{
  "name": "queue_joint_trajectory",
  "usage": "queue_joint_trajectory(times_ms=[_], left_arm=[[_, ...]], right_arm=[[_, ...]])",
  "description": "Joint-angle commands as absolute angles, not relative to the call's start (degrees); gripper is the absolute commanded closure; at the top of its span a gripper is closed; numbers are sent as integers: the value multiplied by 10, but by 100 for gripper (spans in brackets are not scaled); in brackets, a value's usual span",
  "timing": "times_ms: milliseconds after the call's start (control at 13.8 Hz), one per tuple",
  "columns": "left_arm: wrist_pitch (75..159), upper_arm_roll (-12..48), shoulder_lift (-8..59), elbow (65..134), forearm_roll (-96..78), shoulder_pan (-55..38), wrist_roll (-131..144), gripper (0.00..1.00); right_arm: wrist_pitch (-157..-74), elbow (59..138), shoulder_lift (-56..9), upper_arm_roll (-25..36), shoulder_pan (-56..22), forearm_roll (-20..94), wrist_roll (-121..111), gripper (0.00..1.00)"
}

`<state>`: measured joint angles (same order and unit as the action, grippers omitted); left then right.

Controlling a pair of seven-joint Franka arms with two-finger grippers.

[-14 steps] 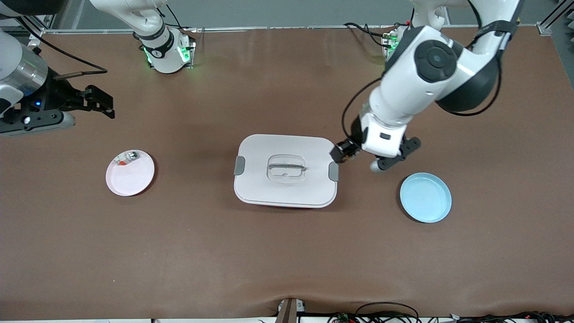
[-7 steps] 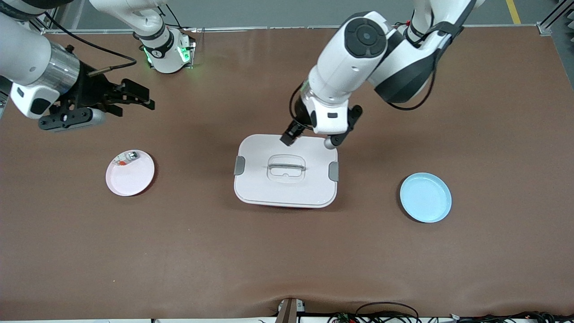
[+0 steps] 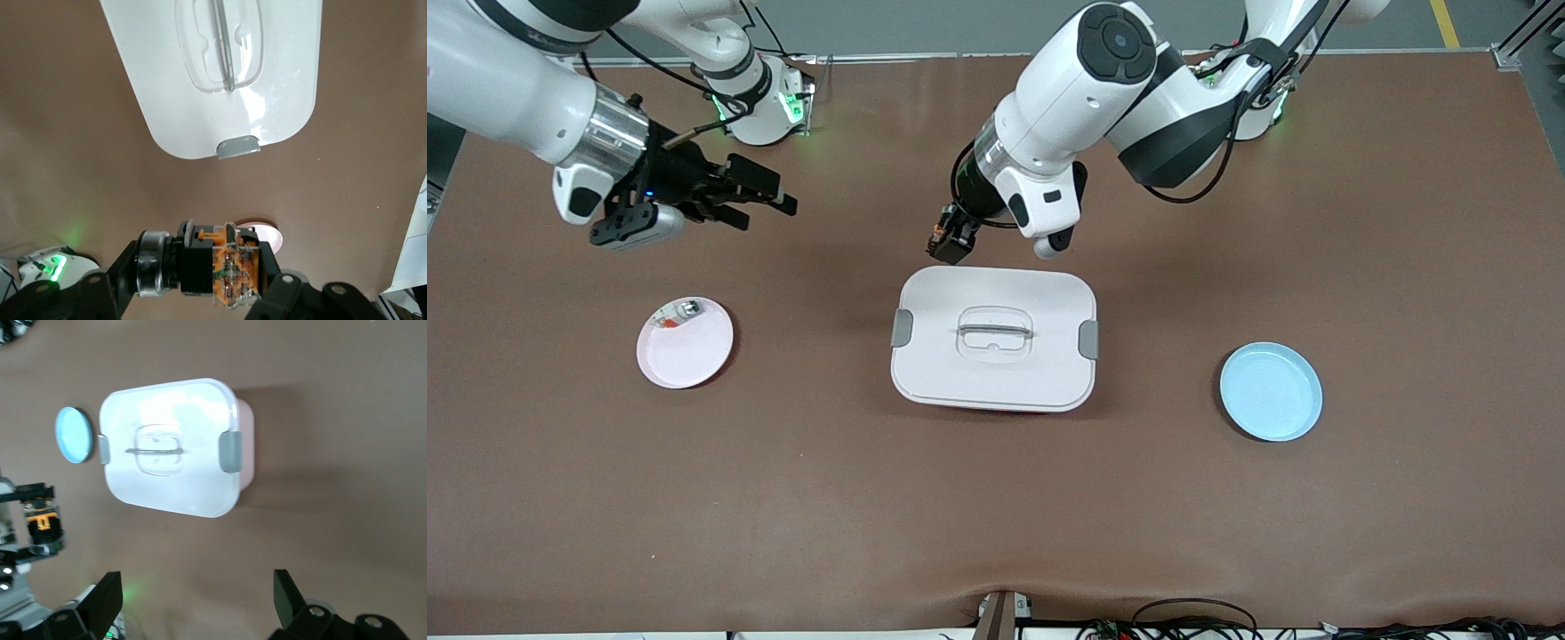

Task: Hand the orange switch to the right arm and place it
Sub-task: 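Bring the switch to the right gripper and close the right gripper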

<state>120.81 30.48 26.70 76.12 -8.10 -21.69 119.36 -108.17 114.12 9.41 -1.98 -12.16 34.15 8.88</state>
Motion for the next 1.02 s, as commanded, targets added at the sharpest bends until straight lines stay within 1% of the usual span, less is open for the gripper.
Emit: queue_joint_trajectory(times_ms=[0, 218, 363, 653, 799, 944], left_arm=[[1222, 304, 290, 737, -90, -232, 1229, 100], [1251, 302, 301, 737, -90, -238, 1280, 100], [1254, 301, 301, 737, -90, -238, 1281, 100], [1256, 302, 301, 733, -90, -244, 1281, 100], [1256, 302, 301, 733, -90, -244, 1281, 100], [1256, 302, 301, 733, -90, -244, 1281, 100]], right_arm=[[-1120, 1189, 121, -17, -142, 404, 98, 0], [-1181, 1193, 117, -17, -190, 424, 93, 0], [-1213, 1192, 106, -17, -218, 429, 98, 0], [-1237, 1186, 70, -17, -230, 470, 98, 0], [-1263, 1185, 55, -16, -238, 521, 98, 0], [-1271, 1184, 42, -16, -239, 533, 98, 0]])
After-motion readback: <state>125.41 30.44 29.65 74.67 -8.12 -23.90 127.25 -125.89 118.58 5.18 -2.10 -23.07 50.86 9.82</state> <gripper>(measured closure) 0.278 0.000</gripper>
